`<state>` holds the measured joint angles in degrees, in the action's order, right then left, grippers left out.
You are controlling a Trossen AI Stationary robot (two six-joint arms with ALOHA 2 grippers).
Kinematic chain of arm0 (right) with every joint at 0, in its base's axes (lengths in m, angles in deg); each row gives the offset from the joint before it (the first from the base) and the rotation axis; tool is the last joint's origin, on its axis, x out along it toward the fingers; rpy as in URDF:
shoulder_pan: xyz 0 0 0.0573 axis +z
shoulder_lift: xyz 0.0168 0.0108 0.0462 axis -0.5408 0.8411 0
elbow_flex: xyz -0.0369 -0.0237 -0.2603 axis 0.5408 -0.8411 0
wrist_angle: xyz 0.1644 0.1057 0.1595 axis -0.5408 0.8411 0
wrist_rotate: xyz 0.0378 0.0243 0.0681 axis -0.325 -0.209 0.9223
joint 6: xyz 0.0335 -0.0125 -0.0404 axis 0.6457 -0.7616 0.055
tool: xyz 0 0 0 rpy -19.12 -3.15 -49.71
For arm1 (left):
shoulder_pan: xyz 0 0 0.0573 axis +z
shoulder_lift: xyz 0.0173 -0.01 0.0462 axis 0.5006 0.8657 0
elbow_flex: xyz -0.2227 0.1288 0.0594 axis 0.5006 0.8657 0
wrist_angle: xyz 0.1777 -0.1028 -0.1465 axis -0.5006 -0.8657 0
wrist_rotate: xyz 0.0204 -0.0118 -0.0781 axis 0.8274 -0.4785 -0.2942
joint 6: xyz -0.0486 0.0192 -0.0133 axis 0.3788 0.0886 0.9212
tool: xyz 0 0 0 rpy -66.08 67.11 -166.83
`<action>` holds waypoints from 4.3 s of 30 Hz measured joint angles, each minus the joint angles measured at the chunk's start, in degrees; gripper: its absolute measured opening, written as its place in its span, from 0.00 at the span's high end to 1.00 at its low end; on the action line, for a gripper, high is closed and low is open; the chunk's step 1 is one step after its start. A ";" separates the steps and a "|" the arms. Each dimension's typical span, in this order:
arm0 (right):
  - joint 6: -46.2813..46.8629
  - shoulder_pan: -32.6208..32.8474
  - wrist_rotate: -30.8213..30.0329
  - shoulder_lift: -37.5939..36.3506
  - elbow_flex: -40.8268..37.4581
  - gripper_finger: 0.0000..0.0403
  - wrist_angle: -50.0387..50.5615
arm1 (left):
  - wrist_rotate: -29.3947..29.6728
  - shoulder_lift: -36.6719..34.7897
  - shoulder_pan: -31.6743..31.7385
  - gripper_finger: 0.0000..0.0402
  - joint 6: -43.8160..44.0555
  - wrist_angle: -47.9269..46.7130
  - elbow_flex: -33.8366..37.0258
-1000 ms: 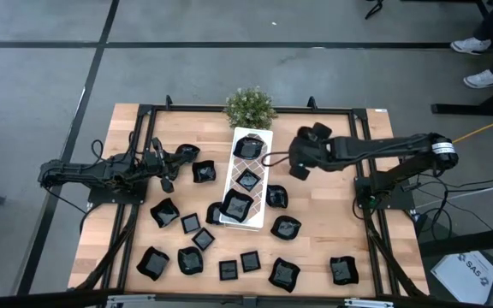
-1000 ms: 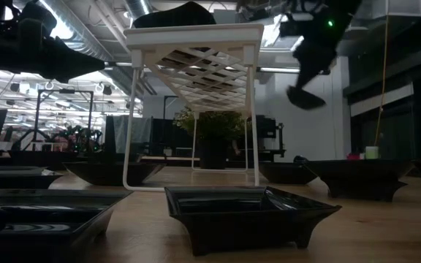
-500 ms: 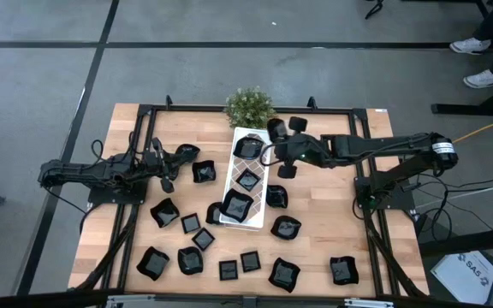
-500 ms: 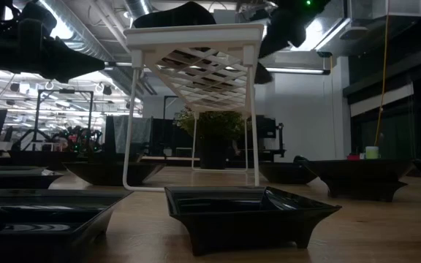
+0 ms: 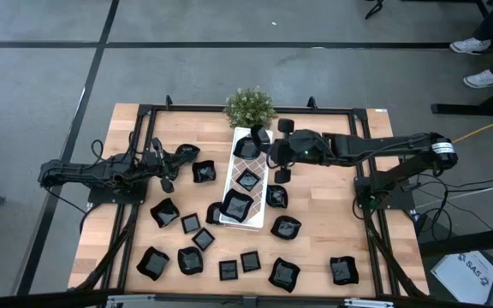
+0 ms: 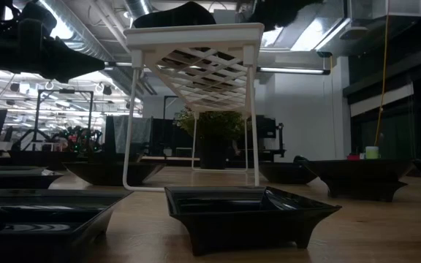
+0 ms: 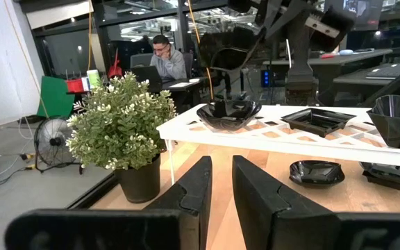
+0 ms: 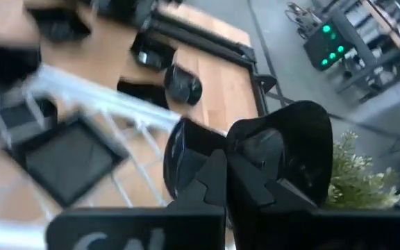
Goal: Pick & Place Mini shaped plates
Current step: Stack the leaf shaped plate on top of the leaf shaped plate on the shelf, then stack the distorted square plate on top of the distorted square plate on the shelf
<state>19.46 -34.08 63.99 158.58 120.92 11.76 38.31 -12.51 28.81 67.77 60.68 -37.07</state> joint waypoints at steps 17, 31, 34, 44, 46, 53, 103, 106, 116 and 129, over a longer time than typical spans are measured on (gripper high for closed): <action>20.56 0.00 -0.54 3.95 -0.01 0.99 -3.08 | 0.00 0.01 0.00 0.87 0.00 0.01 0.00; 20.40 0.00 -0.55 4.39 -0.01 0.95 -4.48 | -0.01 0.01 0.00 0.87 0.02 0.02 0.00; 20.40 0.00 -0.56 4.39 -0.01 0.92 -4.48 | 0.00 0.01 0.00 0.87 0.00 0.01 0.00; 20.23 0.00 -0.56 4.38 -0.01 0.81 -4.90 | 0.00 0.01 0.00 0.87 0.01 0.01 0.00; 19.94 0.00 -0.56 4.37 -0.01 0.80 -5.17 | -0.01 0.01 0.00 0.87 0.00 0.00 0.00; 18.50 0.00 -0.58 4.36 -0.01 0.80 -5.22 | -0.01 0.01 0.00 0.87 0.00 0.00 0.00; 42.89 22.58 23.02 4.30 -0.03 0.85 23.20 | 0.01 0.00 0.00 0.87 0.00 0.01 0.00; 46.89 24.67 24.89 4.30 -0.03 0.85 23.19 | 0.01 0.01 0.00 0.86 0.00 0.02 0.00; 53.69 32.10 22.41 4.30 -0.03 0.86 22.10 | 0.01 0.01 0.00 0.87 0.00 0.01 0.00; 76.88 43.42 22.55 4.30 -0.03 0.86 24.74 | 0.01 0.00 0.00 0.86 0.01 0.00 0.00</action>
<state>96.34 9.33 86.53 162.88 120.88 36.50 38.32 -12.51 28.81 67.78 60.68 -37.07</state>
